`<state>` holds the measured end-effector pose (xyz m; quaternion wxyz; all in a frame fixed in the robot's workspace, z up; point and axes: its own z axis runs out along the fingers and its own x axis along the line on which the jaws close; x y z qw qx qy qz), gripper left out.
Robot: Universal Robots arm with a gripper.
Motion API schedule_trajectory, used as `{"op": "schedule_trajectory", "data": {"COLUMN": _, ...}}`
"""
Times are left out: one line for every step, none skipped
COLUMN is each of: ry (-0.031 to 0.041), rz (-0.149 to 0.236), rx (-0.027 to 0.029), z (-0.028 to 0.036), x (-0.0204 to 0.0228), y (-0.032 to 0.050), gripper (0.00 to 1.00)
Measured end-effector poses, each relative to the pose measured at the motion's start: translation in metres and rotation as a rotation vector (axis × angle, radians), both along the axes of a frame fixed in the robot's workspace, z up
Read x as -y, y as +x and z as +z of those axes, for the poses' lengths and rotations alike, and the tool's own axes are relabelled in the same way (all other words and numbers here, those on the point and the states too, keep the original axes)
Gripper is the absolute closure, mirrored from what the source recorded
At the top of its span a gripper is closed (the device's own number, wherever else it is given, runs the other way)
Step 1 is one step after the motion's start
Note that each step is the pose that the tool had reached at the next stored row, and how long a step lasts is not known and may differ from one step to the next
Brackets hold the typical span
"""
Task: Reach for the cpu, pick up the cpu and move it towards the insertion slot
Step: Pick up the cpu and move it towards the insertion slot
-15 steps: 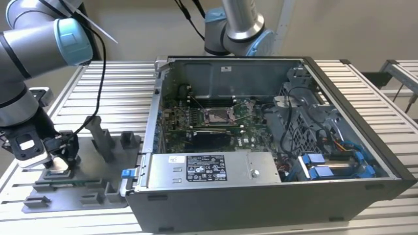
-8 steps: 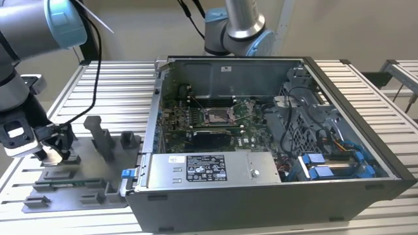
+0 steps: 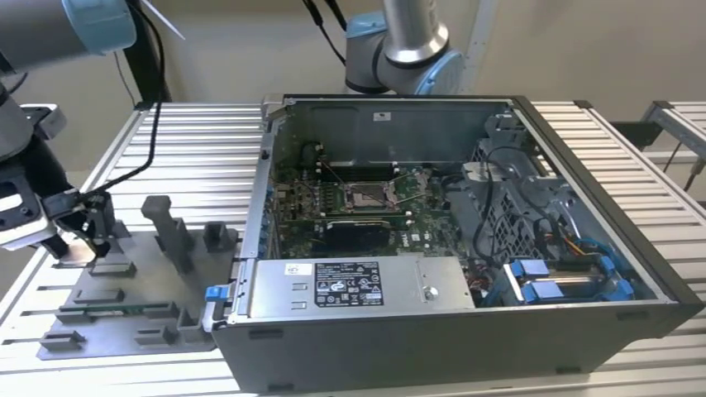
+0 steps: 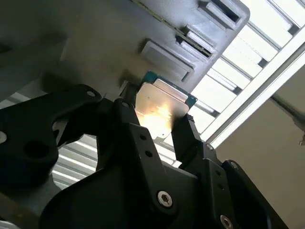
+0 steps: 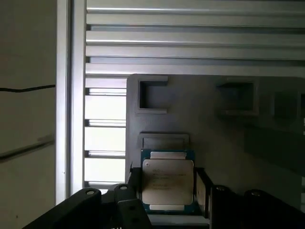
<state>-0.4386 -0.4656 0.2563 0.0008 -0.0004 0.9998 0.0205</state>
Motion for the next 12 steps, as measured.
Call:
{"op": "schedule_trajectory", "data": {"ry": -0.0001, "rz": 0.0, "rx": -0.0001, "z": 0.0047, "x": 0.0, "y": 0.0, "gripper": 1.0}}
{"op": "schedule_trajectory", "data": {"ry": -0.0001, "rz": 0.0, "rx": -0.0001, "z": 0.0089, "x": 0.0, "y": 0.0, "gripper": 1.0}}
{"op": "schedule_trajectory", "data": {"ry": 0.0, "rz": 0.0, "rx": 0.0, "z": 0.0135, "x": 0.0, "y": 0.0, "gripper": 1.0}}
{"op": "schedule_trajectory", "data": {"ry": 0.0, "rz": 0.0, "rx": 0.0001, "z": 0.0179, "x": 0.0, "y": 0.0, "gripper": 1.0}}
{"op": "schedule_trajectory", "data": {"ry": 0.0, "rz": 0.0, "rx": 0.0, "z": 0.0224, "x": 0.0, "y": 0.0, "gripper": 1.0}}
{"op": "schedule_trajectory", "data": {"ry": 0.0, "rz": 0.0, "rx": 0.0, "z": 0.0271, "x": 0.0, "y": 0.0, "gripper": 1.0}}
{"op": "schedule_trajectory", "data": {"ry": -0.0001, "rz": 0.0, "rx": -0.0001, "z": 0.0306, "x": 0.0, "y": 0.0, "gripper": 1.0}}
{"op": "schedule_trajectory", "data": {"ry": -0.0001, "rz": 0.0, "rx": -0.0001, "z": 0.0325, "x": 0.0, "y": 0.0, "gripper": 1.0}}
{"op": "schedule_trajectory", "data": {"ry": 0.0002, "rz": 0.0, "rx": 0.0001, "z": 0.0332, "x": 0.0, "y": 0.0, "gripper": 1.0}}
{"op": "schedule_trajectory", "data": {"ry": 0.0005, "rz": 0.0, "rx": 0.0006, "z": 0.0333, "x": 0.0, "y": 0.0001, "gripper": 1.0}}
{"op": "schedule_trajectory", "data": {"ry": 0.0004, "rz": 0.0, "rx": 0.0006, "z": 0.0337, "x": 0.0, "y": 0.0001, "gripper": 1.0}}
{"op": "schedule_trajectory", "data": {"ry": 0.0003, "rz": 0.0, "rx": 0.0003, "z": 0.0342, "x": 0.0, "y": 0.0, "gripper": 1.0}}
